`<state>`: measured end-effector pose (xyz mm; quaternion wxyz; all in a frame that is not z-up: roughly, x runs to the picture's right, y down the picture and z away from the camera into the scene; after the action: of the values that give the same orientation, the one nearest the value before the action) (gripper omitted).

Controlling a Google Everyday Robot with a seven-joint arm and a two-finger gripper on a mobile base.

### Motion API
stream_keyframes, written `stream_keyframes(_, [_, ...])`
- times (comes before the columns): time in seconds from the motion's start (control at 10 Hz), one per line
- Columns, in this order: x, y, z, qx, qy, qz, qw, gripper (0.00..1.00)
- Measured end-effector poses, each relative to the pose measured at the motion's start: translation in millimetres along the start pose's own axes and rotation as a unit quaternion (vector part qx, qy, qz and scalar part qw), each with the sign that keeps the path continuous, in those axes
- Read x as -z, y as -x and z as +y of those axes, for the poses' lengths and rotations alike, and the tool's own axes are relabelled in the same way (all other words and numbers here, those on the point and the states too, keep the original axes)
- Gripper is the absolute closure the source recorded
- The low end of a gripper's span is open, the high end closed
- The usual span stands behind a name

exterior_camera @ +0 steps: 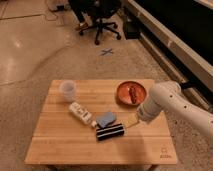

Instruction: Place the pepper in the ceramic cup

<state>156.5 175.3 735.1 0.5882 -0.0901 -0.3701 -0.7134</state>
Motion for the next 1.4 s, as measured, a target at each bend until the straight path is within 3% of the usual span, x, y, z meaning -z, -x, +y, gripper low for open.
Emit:
stream_keyframes(1.0, [0,-1,1,0.0,0.001,0.001,1.0,0.2])
stream_keyframes(1.3, [5,-33,31,-0.002,0.026,0.022,0.9994,0.2])
stream_keyframes(1.4, [9,-61,51,-0.002,0.044,0.04,0.9982,0.2])
